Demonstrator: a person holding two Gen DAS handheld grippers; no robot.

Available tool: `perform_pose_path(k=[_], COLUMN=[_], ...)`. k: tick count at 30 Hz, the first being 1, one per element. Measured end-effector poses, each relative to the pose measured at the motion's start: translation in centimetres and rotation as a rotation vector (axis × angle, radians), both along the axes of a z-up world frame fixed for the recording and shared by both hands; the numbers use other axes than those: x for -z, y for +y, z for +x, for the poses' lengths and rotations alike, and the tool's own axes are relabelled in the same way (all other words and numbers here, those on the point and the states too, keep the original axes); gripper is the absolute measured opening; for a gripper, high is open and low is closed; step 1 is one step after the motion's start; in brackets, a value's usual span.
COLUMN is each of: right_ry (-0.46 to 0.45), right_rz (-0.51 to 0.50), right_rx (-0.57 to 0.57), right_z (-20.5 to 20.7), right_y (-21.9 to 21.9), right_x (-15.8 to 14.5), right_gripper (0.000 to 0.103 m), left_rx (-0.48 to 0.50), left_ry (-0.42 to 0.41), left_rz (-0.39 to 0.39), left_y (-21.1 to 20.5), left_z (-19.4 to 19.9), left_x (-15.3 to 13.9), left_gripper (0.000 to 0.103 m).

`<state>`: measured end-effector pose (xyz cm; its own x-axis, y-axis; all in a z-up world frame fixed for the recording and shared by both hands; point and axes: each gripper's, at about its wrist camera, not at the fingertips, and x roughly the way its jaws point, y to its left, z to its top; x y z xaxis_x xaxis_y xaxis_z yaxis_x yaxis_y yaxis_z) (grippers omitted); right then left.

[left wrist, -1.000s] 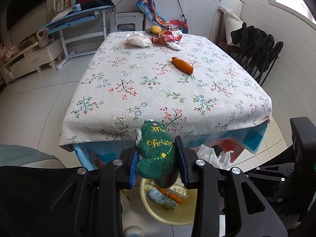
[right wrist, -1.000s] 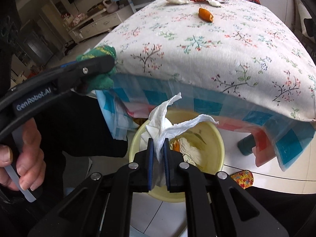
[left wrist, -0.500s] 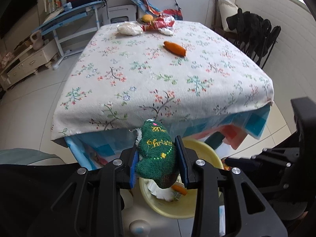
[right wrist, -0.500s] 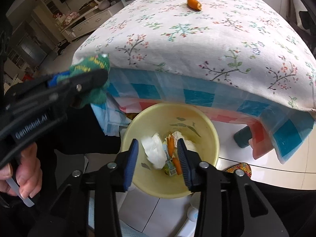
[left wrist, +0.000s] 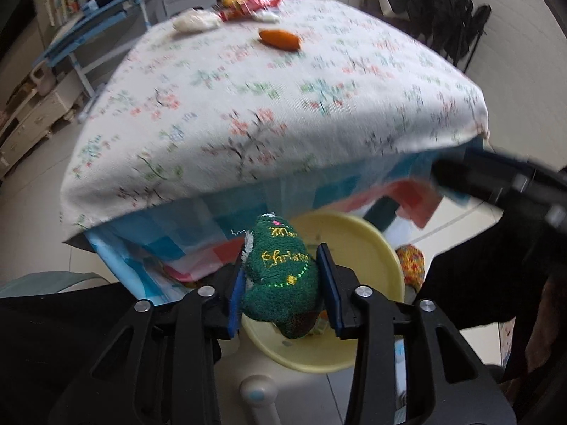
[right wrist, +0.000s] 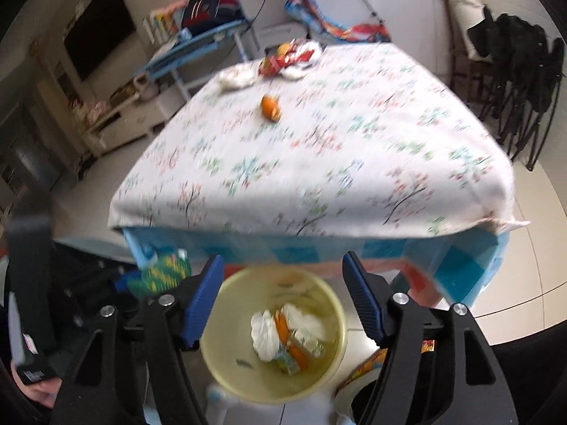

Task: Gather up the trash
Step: 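Lower the green plush into the yellow basin and open the left gripper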

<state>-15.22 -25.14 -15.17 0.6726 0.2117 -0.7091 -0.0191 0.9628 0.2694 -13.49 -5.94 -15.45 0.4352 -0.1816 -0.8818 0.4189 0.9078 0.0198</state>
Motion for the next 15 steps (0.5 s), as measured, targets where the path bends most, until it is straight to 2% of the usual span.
perform_pose_path(k=[3, 5, 7, 15], right_ry=[-0.028, -0.035, -0.038, -0.055], right_rz=[0.013, 0.020, 0.025, 0.021], right_rx=[0.035, 0.049, 0.056, 0.072], right_z=[-0.3, 0.0, 0.1, 0.1], right_y=[-0.8, -1.2, -1.4, -1.3], right_x=[-0.3, -0.4, -0.4, -0.5], right_gripper=[0.069, 0.071, 0.071, 0.072], left_rx=[0.023, 0.031, 0.037, 0.020], left_ry=[0.007, 0.003, -0.004, -0.060], left_rz=[0.023, 0.032, 0.045, 0.038], left_y=[-0.5, -0.7, -0.9, -0.7], left_z=[-0.3, -0.5, -0.5, -0.4], left_x=[0.4, 0.4, 0.4, -0.6], left_gripper=[0.046, 0.056, 0.060, 0.064])
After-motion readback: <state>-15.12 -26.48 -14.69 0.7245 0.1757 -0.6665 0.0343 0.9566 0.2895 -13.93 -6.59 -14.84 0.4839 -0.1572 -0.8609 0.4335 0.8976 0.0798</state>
